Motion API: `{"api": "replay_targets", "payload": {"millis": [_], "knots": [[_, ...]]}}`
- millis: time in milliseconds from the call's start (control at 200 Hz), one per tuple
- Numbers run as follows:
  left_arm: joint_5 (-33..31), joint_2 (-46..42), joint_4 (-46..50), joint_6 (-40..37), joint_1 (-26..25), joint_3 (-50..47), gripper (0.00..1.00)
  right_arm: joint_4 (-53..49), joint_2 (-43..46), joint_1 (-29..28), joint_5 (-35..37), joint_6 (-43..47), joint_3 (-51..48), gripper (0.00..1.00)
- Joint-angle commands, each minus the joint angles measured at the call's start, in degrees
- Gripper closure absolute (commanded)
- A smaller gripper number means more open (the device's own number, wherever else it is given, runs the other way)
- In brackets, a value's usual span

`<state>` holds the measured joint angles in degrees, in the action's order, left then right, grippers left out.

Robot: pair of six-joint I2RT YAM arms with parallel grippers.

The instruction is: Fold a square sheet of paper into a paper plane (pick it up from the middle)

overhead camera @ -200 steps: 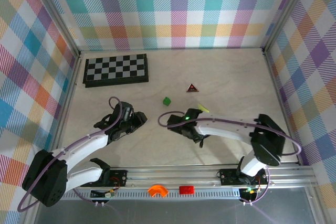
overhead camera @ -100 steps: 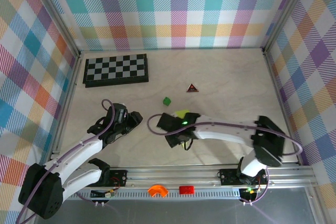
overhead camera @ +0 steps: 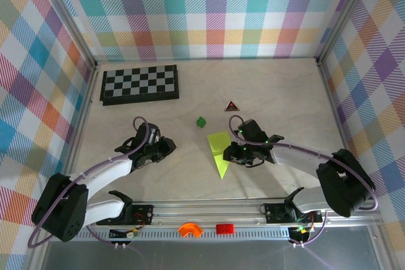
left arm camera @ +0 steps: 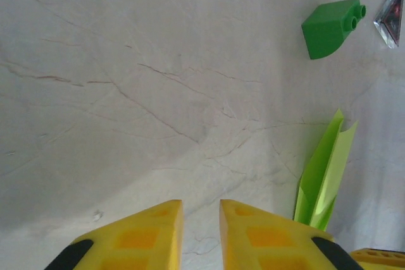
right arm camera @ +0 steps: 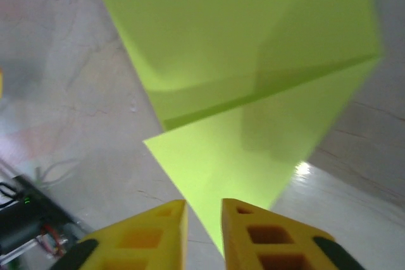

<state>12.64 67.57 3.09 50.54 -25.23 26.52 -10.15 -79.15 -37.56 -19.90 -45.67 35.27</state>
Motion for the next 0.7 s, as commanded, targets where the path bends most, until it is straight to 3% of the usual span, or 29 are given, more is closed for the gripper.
{"api": "replay_targets", "payload": {"millis": [0,180,425,695], "knots": [[3.61,1.96,-5.20,1.48,0.47,1.67,0.80,5.91,-4.50,0.03,-6.20,-2.48,0.65,0.82],[4.69,2.44,-4.13,1.57,0.19,1.33,0.81,11.82,-9.21,0.02,-2.53,-10.32,-2.58,0.83],[5.44,4.12,-5.84,2.10,0.19,0.52,0.81,17.80,-10.33,-1.99,5.08,-28.43,-9.48,0.87],[9.53,7.31,-7.21,1.12,0.10,2.00,0.82,15.57,-3.51,-12.94,22.36,-46.37,-10.31,0.86]]}}
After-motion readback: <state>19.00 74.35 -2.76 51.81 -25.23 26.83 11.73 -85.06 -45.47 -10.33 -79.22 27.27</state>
